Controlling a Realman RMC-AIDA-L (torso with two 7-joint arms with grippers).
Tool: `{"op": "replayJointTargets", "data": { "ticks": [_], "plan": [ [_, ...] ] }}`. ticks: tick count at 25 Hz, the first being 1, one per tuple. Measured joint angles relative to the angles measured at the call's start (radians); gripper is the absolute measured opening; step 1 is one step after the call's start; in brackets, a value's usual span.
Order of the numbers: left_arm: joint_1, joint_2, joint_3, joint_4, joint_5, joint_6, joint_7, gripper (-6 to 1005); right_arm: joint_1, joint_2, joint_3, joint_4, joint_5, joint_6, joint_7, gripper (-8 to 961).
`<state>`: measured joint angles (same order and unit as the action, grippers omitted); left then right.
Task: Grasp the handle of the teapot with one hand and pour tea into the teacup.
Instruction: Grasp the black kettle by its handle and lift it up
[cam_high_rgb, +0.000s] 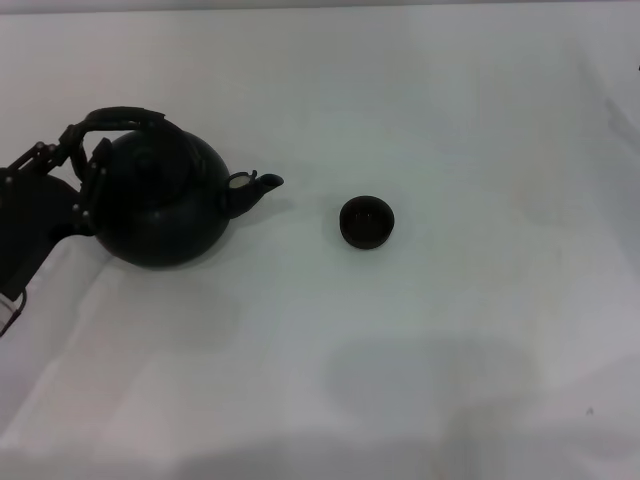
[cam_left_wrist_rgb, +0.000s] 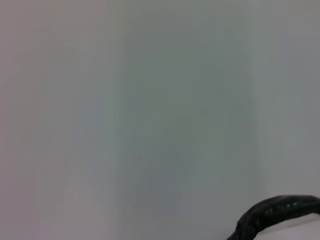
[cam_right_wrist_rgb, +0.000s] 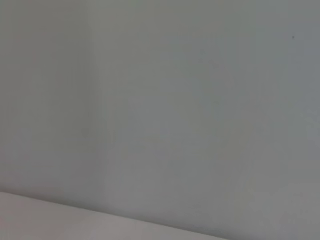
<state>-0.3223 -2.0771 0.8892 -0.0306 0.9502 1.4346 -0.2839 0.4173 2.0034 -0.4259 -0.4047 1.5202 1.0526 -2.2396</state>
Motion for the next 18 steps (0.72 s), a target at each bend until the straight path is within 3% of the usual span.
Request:
{"op": "replayJointTargets", "data": {
  "ticks": [3, 18],
  "plan": [
    [0.0, -0.003, -0.005, -0.005, -0.004, -0.008, 0.0, 337, 0.005, -0.001, -0.001, -0.001, 0.0, -0.004, -0.001, 858],
    [-0.018, -0.006, -0.01, -0.009, -0.123, -0.051, 0.0, 129, 0.02, -0.001, -0.01, 0.002, -0.001, -0.053, -0.011, 858]
  ]
}}
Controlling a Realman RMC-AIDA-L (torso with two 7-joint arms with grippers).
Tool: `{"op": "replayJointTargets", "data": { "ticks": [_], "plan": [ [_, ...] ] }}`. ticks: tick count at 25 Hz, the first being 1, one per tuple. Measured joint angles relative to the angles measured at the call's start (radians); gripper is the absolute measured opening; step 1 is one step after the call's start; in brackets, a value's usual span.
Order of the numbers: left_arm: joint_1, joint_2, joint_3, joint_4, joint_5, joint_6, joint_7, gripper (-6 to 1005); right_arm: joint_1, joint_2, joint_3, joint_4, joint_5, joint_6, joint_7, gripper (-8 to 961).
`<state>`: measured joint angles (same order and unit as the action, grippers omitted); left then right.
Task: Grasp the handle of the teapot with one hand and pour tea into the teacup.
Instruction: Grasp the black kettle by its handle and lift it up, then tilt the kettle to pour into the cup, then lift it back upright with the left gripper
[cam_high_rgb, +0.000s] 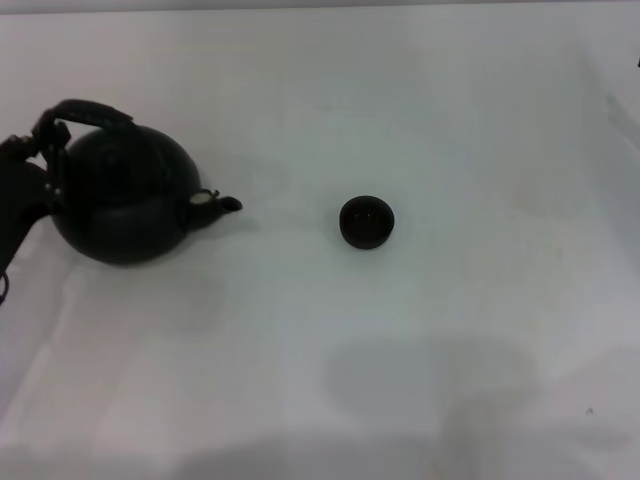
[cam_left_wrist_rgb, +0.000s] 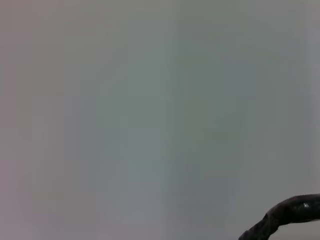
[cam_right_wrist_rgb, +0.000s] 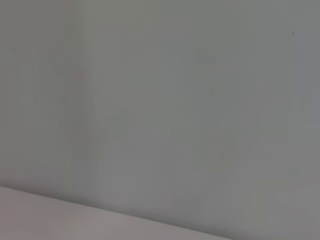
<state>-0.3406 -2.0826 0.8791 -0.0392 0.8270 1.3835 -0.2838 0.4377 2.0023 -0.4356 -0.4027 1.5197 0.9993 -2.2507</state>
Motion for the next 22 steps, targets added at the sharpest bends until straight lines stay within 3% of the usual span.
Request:
{"op": "replayJointTargets", "data": {
  "ticks": [12, 19, 22],
  "plan": [
    [-0.068, -0.001, 0.003, 0.016, -0.039, -0.001, -0.012, 105, 0.002, 0.004, 0.008, 0.025, 0.002, 0.001, -0.028, 858],
    [-0.144, 0.006, 0.01, 0.032, -0.012, -0.056, -0.116, 105, 0.002, 0.004, -0.001, 0.04, 0.027, 0.026, -0.03, 858],
    [-0.156, 0.006, 0.011, 0.095, 0.023, -0.083, -0.205, 104, 0.002, 0.004, -0.001, 0.047, 0.027, 0.039, -0.03, 858]
  ]
}}
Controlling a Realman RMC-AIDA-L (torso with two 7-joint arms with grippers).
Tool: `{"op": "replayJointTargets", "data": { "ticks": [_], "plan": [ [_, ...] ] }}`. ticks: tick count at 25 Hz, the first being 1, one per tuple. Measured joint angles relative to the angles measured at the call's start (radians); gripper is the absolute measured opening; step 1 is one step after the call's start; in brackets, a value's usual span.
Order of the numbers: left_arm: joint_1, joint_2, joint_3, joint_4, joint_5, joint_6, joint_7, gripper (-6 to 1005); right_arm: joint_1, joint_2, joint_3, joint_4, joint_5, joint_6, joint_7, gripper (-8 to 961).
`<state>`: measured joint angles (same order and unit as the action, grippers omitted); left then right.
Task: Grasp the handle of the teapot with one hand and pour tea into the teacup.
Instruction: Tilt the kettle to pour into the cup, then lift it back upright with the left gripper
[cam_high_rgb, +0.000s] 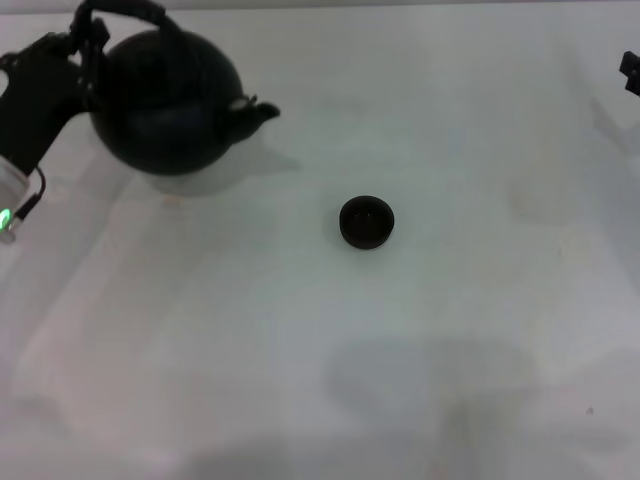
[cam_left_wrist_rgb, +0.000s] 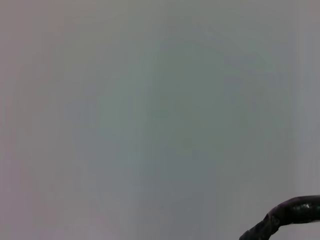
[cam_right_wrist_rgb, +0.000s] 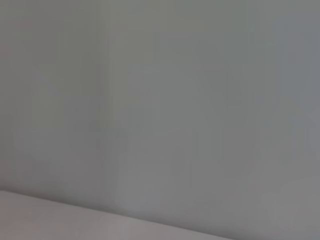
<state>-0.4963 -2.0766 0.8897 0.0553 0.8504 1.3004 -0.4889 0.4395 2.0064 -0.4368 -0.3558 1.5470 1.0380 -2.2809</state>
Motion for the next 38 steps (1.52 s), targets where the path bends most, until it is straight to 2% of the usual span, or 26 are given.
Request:
{"op": "replayJointTargets", "data": {
  "ticks": [6, 7, 9, 11, 16, 19, 22, 24, 30, 38],
  "plan": [
    [0.004, -0.009, 0.03, 0.195, 0.139, -0.127, -0.187, 104, -0.001, 0.0, 0.0, 0.012, 0.001, 0.033, -0.001, 858],
    [0.004, -0.009, 0.03, 0.195, 0.139, -0.127, -0.187, 104, -0.003, 0.0, 0.0, 0.015, 0.001, 0.035, -0.001, 858],
    [0.017, -0.009, 0.14, 0.306, 0.147, -0.226, -0.305, 104, -0.005, 0.0, 0.003, 0.02, 0.001, 0.041, -0.005, 858],
    [0.034, -0.008, 0.204, 0.369, 0.148, -0.28, -0.359, 104, -0.006, 0.0, 0.007, 0.03, 0.001, 0.044, -0.013, 858],
    [0.148, -0.003, 0.445, 0.675, 0.154, -0.502, -0.525, 104, -0.007, 0.0, 0.01, 0.051, 0.001, 0.047, -0.031, 858],
    [0.199, 0.002, 0.525, 0.816, 0.202, -0.614, -0.62, 104, -0.008, 0.0, 0.01, 0.06, 0.003, 0.05, -0.038, 858],
    [0.226, 0.002, 0.548, 0.909, 0.316, -0.673, -0.726, 105, -0.009, 0.0, 0.01, 0.066, 0.008, 0.058, -0.04, 858],
    [0.229, 0.002, 0.564, 0.96, 0.443, -0.705, -0.852, 105, -0.01, 0.0, 0.01, 0.067, 0.012, 0.067, -0.041, 858],
    [0.224, 0.0, 0.577, 1.052, 0.747, -0.717, -1.126, 105, -0.011, 0.0, 0.01, 0.068, 0.013, 0.073, -0.042, 858],
    [0.206, -0.001, 0.606, 1.107, 0.957, -0.714, -1.295, 105, -0.018, 0.0, 0.01, 0.07, 0.013, 0.083, -0.042, 858]
  ]
}}
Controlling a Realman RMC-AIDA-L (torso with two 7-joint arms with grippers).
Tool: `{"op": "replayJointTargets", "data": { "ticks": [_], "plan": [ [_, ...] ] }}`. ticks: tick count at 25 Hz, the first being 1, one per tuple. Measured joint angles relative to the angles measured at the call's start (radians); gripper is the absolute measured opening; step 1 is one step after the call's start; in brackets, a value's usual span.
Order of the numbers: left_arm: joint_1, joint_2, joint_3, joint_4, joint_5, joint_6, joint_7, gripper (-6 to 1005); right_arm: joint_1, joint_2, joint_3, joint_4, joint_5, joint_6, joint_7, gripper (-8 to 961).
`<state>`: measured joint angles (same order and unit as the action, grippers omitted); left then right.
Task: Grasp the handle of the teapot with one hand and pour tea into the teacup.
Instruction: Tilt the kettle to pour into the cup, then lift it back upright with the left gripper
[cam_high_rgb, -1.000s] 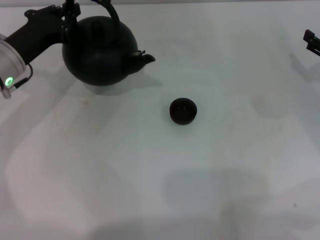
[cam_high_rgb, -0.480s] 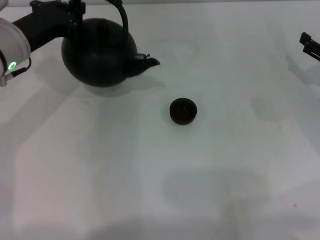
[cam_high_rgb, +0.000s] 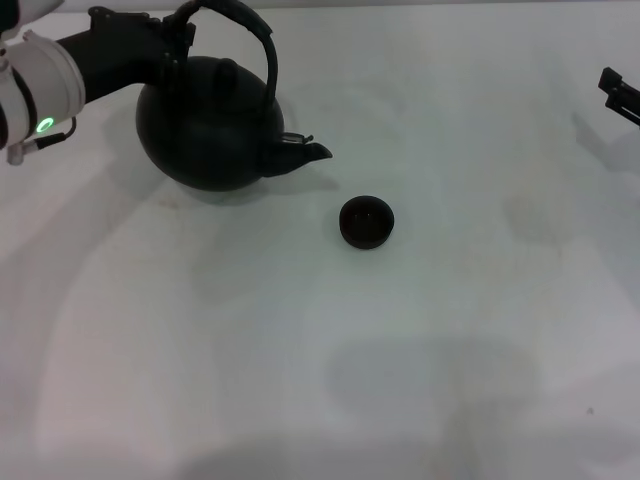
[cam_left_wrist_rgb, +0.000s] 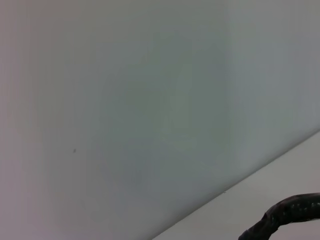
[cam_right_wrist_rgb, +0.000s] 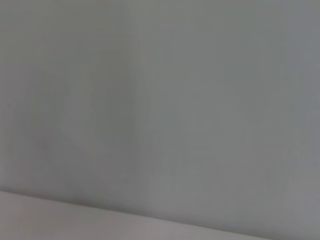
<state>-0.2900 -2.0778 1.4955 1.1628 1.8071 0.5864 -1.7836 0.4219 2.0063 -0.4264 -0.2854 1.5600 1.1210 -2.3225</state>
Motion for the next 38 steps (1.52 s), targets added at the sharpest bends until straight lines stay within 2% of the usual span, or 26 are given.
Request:
{"op": "replayJointTargets", "data": {
  "ticks": [14, 21, 27, 38],
  "plan": [
    [-0.031, -0.001, 0.05, 0.107, 0.351, 0.015, -0.271, 105, -0.007, 0.0, 0.002, 0.025, 0.024, 0.003, -0.025, 858],
    [-0.035, -0.001, 0.061, 0.128, 0.406, 0.018, -0.318, 105, -0.007, 0.0, -0.001, 0.026, 0.025, 0.01, -0.026, 858],
    [-0.035, -0.002, 0.099, 0.162, 0.53, 0.018, -0.399, 105, -0.011, 0.0, 0.001, 0.026, 0.025, 0.012, -0.026, 858],
    [-0.051, -0.003, 0.135, 0.164, 0.572, 0.018, -0.444, 106, -0.016, 0.0, -0.003, 0.026, 0.025, 0.011, -0.026, 858]
  ]
}}
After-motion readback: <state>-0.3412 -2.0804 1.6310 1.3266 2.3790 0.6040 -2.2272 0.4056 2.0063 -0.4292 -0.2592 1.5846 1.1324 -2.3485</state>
